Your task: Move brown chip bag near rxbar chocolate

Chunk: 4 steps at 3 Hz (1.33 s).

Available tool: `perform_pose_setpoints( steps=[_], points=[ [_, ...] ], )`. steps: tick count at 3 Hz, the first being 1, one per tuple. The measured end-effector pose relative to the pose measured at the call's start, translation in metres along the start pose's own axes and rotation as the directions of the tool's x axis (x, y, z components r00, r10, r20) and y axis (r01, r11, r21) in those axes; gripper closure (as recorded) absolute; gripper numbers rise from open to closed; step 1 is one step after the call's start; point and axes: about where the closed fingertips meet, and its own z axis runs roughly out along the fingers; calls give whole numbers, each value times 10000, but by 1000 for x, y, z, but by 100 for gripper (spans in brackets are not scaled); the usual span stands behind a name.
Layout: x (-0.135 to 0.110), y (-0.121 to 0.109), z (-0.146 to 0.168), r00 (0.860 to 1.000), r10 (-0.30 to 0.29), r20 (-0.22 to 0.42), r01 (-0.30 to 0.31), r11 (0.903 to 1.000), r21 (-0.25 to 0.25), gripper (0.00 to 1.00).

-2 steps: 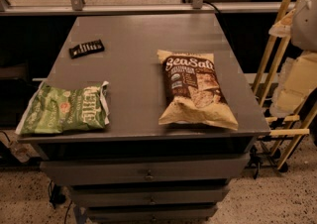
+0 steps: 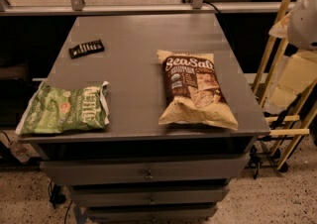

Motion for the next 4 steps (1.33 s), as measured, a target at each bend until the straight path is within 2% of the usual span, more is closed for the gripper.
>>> perform_pose_setpoints(
  steps=[1, 2, 3, 4],
  points=[
    [-8, -40, 43, 9755, 2106, 638, -2092, 9775, -276, 0],
    [-29, -69, 76, 9154, 3806, 1309, -3756, 9247, -623, 0],
    [-32, -73, 80, 8905, 4343, 1357, -4285, 9008, -710, 0],
    [-39, -67, 84, 8641, 4873, 1256, -4785, 8729, -949, 0]
  ],
)
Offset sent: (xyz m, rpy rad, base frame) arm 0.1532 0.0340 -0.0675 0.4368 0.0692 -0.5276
